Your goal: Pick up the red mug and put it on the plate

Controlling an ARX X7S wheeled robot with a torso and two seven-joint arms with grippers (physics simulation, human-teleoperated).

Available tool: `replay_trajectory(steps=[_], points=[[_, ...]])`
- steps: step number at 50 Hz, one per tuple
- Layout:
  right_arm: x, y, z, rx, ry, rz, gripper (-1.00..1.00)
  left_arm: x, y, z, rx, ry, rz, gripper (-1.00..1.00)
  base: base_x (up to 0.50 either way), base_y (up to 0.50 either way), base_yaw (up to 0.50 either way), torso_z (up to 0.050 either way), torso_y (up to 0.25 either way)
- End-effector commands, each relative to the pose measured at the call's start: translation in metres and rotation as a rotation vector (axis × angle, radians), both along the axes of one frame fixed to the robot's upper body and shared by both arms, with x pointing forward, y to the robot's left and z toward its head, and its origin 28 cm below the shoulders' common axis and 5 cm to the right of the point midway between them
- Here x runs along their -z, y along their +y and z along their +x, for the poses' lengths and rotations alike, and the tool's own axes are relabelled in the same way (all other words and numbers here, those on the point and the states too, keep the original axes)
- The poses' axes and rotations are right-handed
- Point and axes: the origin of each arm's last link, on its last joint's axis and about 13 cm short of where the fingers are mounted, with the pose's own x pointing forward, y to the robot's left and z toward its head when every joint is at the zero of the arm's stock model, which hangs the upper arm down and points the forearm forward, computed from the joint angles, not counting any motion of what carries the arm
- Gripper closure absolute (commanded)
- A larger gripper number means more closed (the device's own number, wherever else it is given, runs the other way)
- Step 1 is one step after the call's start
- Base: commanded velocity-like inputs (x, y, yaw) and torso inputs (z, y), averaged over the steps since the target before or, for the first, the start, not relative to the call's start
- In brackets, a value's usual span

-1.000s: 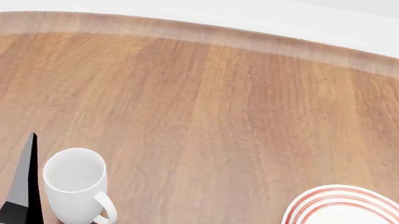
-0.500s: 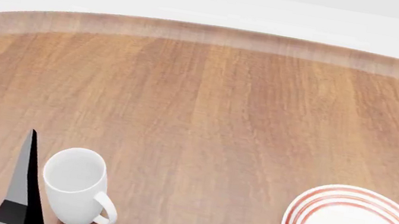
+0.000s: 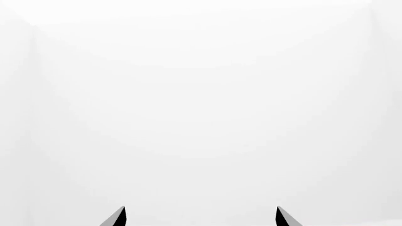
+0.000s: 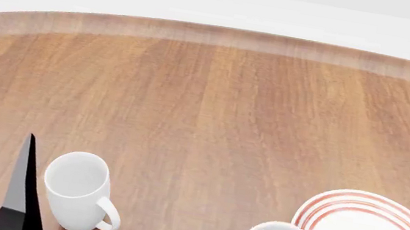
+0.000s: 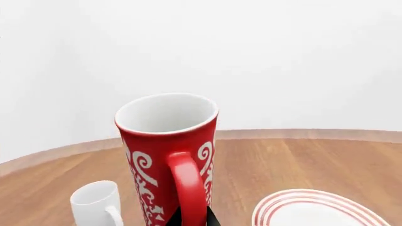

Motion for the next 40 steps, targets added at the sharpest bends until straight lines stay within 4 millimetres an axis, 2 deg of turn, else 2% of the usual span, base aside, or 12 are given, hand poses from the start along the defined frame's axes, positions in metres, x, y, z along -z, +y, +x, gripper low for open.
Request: replay_trajectory(steps=[1,11,40], points=[[-0.026,-0.003,0.017,0.039,0.015,0.057,1.00,0.000,0.001,-0.002,-0.004,-0.003,-0.002,-1.00,0.00,0.00,0.00,0.000,0.000],[-0.033,-0.004,0.029,0.070,0.023,0.064,1.00,-0.001,0.001,-0.004,-0.002,-0.008,-0.005,-1.00,0.00,0.00,0.00,0.000,0.000],[-0.080,-0.010,0.065,0.192,0.019,0.032,1.00,-0.003,0.001,-0.009,0.000,-0.017,-0.001,-1.00,0.00,0.00,0.00,0.000,0.000]])
